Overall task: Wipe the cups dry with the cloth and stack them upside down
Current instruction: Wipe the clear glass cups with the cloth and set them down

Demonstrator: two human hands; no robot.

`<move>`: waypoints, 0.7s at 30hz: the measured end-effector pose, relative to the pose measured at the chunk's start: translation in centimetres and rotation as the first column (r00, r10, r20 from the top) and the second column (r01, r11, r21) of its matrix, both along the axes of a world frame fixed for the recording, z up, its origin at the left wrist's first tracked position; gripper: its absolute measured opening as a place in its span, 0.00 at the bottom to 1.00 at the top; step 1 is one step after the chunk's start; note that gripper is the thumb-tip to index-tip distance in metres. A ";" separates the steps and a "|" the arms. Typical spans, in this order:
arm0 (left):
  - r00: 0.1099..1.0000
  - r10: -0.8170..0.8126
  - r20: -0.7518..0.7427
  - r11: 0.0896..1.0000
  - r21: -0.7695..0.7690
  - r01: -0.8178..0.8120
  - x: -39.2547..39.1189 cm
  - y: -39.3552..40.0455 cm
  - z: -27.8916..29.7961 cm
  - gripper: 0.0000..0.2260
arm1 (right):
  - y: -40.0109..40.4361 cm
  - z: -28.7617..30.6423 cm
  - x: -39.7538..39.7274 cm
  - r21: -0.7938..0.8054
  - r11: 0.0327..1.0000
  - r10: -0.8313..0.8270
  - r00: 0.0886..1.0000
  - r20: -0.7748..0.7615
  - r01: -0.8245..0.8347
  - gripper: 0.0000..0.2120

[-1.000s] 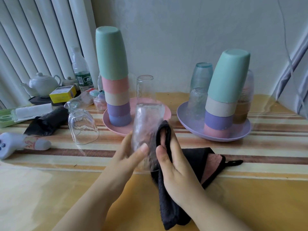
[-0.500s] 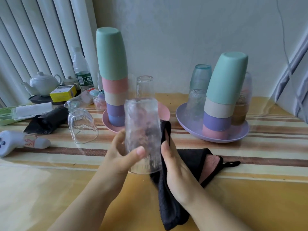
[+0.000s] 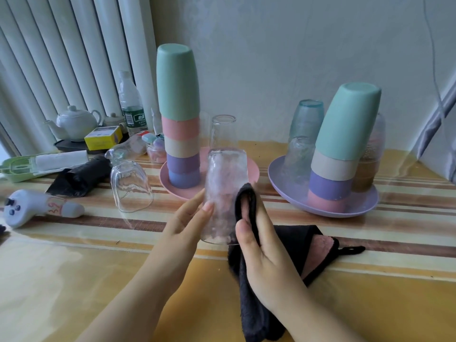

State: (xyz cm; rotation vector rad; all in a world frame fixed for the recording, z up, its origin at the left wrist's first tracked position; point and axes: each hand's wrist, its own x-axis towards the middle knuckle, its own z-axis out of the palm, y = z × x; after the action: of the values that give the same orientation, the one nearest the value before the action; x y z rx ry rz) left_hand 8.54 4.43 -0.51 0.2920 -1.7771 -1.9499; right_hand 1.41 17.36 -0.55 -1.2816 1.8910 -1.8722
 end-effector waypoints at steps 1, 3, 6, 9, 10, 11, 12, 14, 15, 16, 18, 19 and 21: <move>1.000 -0.008 0.018 1.000 -0.019 0.009 0.0 0.2 0.0 0.29 | -0.2 -0.2 0.2 0.016 1.000 0.000 0.999 -0.033 0.000 0.24; 0.998 -0.059 0.031 0.996 -0.063 0.061 0.1 0.5 0.2 0.27 | -0.4 -0.7 0.5 0.042 0.999 -0.012 0.995 -0.097 0.016 0.25; 0.986 -0.153 0.066 0.981 -0.111 0.159 0.2 0.4 0.4 0.28 | -0.2 0.0 0.3 0.012 0.999 -0.048 0.999 -0.020 0.048 0.22; 0.964 -0.236 0.118 0.941 -0.219 0.257 0.2 0.9 0.3 0.29 | 0.9 1.3 -0.9 -0.008 0.992 -0.123 0.979 0.160 0.126 0.21; 0.964 -0.231 0.129 0.934 -0.250 0.257 0.2 1.2 0.2 0.30 | 1.2 1.4 -1.4 -0.008 0.990 -0.136 0.971 0.196 0.140 0.23; 0.970 -0.210 0.120 0.933 -0.273 0.236 0.1 1.4 0.1 0.30 | 1.3 1.3 -1.8 -0.019 0.990 -0.131 0.966 0.224 0.138 0.25; 0.978 -0.186 0.097 0.935 -0.287 0.206 0.1 1.7 0.1 0.29 | 1.4 1.1 -2.0 -0.027 0.991 -0.119 0.964 0.239 0.129 0.29; 0.990 -0.138 0.034 0.951 -0.275 0.142 0.2 1.9 0.2 0.27 | 1.1 0.6 -1.7 0.006 0.997 -0.074 0.966 0.247 0.074 0.33; 0.995 -0.101 -0.005 0.961 -0.258 0.096 0.3 1.9 0.4 0.26 | 0.9 0.5 -1.3 0.036 0.998 -0.050 0.971 0.234 0.043 0.33; 0.997 -0.056 -0.046 0.971 -0.235 0.043 0.4 1.9 0.6 0.24 | 0.7 0.4 -0.9 0.059 0.998 -0.022 0.976 0.219 0.009 0.30; 0.993 0.035 -0.114 0.981 -0.187 -0.056 0.8 1.8 1.3 0.21 | 0.4 0.7 -0.4 0.091 0.993 0.048 0.975 0.217 -0.069 0.23; 0.988 0.081 -0.129 0.979 -0.176 -0.104 0.9 1.7 1.5 0.20 | 0.3 0.8 -0.2 0.109 0.989 0.075 0.975 0.210 -0.099 0.21; 0.974 0.191 -0.123 0.965 -0.160 -0.209 0.9 1.1 1.4 0.21 | 0.0 0.4 -0.3 0.174 0.978 0.085 0.981 0.173 -0.115 0.18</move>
State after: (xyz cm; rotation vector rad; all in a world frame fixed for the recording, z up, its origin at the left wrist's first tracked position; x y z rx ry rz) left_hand 9.45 5.56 0.91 0.2906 -1.7598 -1.6304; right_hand 1.12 17.40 -0.14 -1.1064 1.8287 -1.6562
